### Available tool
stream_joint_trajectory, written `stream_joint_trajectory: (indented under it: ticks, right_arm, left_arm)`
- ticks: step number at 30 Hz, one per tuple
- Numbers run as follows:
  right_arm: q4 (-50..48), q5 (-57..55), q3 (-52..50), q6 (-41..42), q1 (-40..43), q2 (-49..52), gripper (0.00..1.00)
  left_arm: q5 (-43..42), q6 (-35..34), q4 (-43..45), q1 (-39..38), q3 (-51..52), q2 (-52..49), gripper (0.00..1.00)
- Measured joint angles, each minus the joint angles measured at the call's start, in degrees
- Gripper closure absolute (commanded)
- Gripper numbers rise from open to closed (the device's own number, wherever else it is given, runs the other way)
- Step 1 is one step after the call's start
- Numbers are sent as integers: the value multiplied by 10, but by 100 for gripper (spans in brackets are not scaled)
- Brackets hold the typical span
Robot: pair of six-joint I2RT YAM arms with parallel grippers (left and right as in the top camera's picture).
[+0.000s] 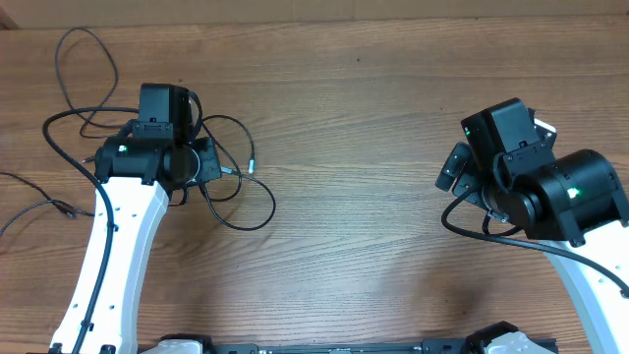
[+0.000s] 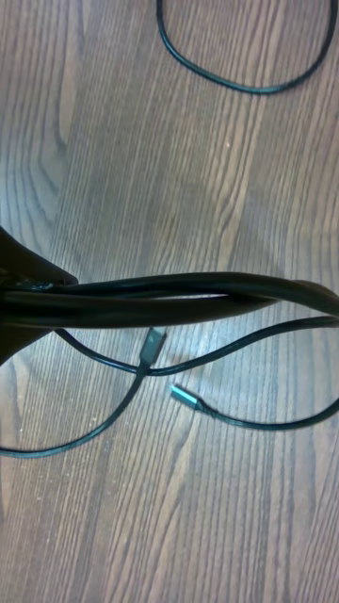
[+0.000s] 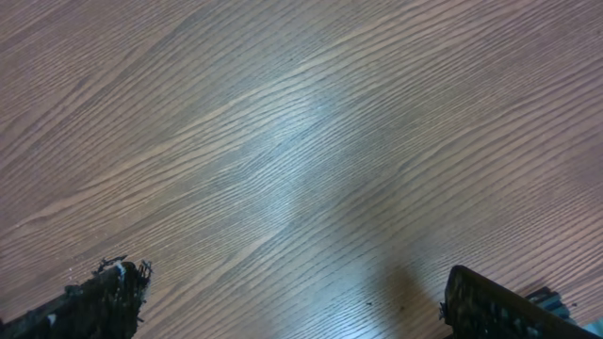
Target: Untangle cables
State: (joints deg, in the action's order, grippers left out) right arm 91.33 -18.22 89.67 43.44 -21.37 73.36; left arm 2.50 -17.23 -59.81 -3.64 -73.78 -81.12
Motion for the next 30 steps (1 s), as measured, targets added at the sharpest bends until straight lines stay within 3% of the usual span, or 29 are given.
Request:
stream_joint_trajectory:
  ticks: [6, 13, 19, 21, 26, 27, 28, 29, 30]
  right_arm:
    - [0, 0, 0, 0, 0, 0, 0]
    - [0, 0, 0, 0, 0, 0, 0]
    - [0, 0, 0, 0, 0, 0, 0]
    - [1, 0, 0, 0, 0, 0, 0]
    - [1, 0, 0, 0, 0, 0, 0]
    - [0, 0, 0, 0, 0, 0, 0]
    - [0, 0, 0, 0, 0, 0, 0]
    - [0, 0, 0, 0, 0, 0, 0]
    - [0, 0, 0, 0, 0, 0, 0]
  left_arm:
    - [76, -56, -21, 0, 0, 0, 95]
    - [122, -201, -46, 12, 7, -5, 96]
    - [127, -287, 39, 29, 85, -7, 95]
    - [121, -301, 79, 31, 120, -9, 90]
    - [104, -316, 152, 31, 189, -11, 72]
    - [102, -320, 155, 31, 200, -11, 59]
    - [102, -321, 155, 31, 205, -11, 24]
    - [102, -319, 150, 31, 214, -11, 8]
    - [105, -317, 147, 31, 216, -11, 1]
